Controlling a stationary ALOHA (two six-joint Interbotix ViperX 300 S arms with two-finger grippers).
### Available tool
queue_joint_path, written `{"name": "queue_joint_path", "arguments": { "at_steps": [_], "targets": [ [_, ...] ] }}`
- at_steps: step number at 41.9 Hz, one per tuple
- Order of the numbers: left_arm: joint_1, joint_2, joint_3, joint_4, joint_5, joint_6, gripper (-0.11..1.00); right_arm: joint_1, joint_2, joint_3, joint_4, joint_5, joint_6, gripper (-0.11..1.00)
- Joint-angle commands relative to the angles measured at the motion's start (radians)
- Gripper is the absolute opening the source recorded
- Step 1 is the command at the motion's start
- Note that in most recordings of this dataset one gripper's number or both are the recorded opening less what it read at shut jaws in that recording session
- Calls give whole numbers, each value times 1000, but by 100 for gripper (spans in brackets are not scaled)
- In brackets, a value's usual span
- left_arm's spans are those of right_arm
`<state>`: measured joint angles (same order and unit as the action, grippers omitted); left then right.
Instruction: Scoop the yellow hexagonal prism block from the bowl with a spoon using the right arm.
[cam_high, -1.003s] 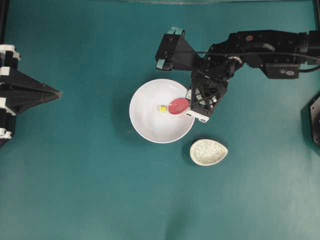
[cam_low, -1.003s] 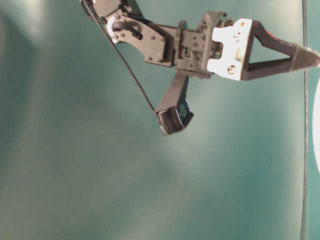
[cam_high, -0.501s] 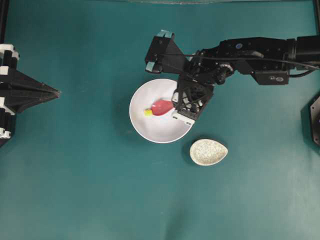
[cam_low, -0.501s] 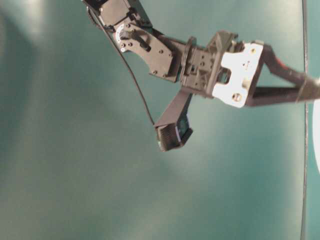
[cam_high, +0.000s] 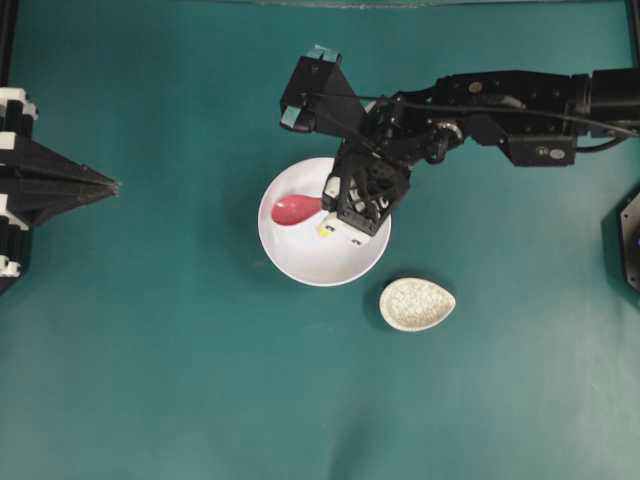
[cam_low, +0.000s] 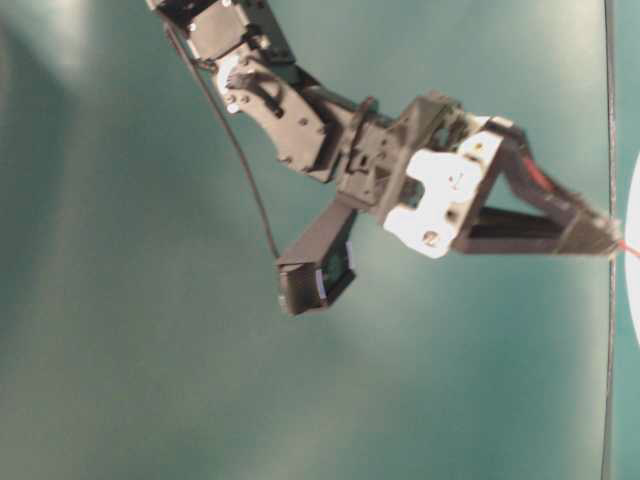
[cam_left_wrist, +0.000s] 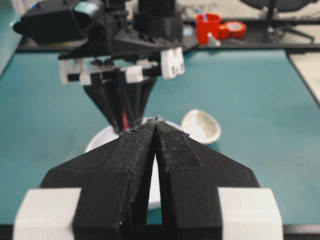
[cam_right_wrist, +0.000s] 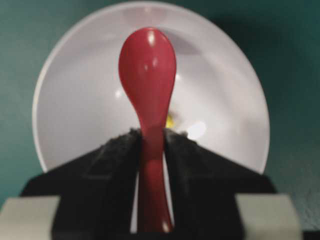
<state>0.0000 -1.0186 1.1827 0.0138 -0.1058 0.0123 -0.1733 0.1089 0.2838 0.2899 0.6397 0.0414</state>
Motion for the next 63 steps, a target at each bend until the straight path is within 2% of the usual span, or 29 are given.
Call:
{"name": "queue_joint_path", "arguments": {
  "at_steps": [1,11,20,28,43,48,63],
  "targets": [
    [0,5,-28,3,-5,2,0,2,-64,-38,5,0,2,24],
    [0,5,-29,3,-8,0,0,2,-178,-46,3,67,23,24],
    [0,5,-31,3,-11,0,0,2,-258,-41,2,253,67,24],
    [0,6,-29,3,-12,-3,0,2,-268,-37,-15,402,110,24],
    [0,17,-28,3,-11,0,0,8,-252,-35,-23,440,198,24],
    [2,12,-28,3,-11,0,0,6,-224,-37,-38,449,201,24],
    [0,12,-28,3,-6,-2,0,12,-92,-37,-40,400,199,24]
  ]
}}
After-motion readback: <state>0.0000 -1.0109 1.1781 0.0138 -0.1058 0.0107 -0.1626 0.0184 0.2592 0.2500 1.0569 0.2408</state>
